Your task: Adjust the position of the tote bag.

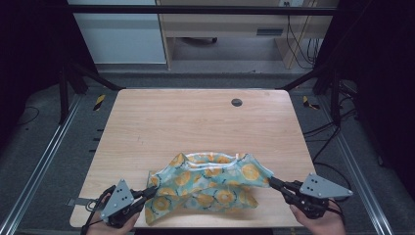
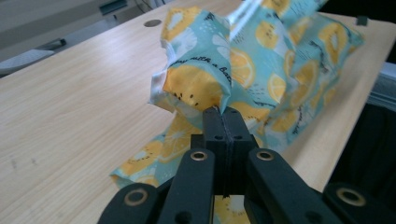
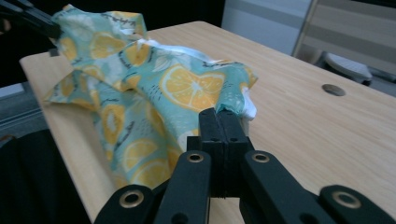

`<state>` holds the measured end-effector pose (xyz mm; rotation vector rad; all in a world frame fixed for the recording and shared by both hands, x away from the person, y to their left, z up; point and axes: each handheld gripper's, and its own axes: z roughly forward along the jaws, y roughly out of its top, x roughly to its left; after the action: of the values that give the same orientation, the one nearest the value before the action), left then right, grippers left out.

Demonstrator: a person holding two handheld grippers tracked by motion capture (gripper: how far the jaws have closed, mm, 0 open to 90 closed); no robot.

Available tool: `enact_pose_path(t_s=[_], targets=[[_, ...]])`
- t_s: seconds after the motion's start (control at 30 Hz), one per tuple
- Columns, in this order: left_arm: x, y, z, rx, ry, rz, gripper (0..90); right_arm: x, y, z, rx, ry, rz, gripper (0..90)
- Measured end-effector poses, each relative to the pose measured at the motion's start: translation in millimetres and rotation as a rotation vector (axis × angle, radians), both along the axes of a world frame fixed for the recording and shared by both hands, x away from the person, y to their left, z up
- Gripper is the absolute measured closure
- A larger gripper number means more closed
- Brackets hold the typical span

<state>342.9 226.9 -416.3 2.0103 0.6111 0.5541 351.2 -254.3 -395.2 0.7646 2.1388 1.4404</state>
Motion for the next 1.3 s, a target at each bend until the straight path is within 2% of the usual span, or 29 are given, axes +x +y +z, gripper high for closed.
enact_pose_path(t_s=[0.1,0.17,0.23,0.47,0.97,1.3], targets=[[-1.0,-2.6,-6.5,0.012,0.010,-0.022,90.0,-1.8,-0.5,-6.3,0.007,0.015,0.028,90.0],[-1.9,-8.1,-16.6,0.044,0.025,-0.060,90.0,-2.1,-0.5,-10.8,0.013,0.029,0.050,90.0],[-2.4,-12.0,-22.9,0.053,0.038,-0.083,90.0,-2.1,-0.1,-15.1,0.019,0.039,0.067,90.0],[-2.5,-18.3,-37.4,0.090,0.066,-0.105,90.0,0.9,3.1,-20.0,0.009,0.052,0.073,90.0],[-0.7,-19.2,-41.0,0.101,0.073,-0.102,90.0,8.4,7.1,-15.2,-0.003,0.050,0.074,90.0],[0.5,-23.4,-44.6,0.127,0.075,-0.109,90.0,11.1,9.4,-9.7,-0.007,0.040,0.077,90.0]])
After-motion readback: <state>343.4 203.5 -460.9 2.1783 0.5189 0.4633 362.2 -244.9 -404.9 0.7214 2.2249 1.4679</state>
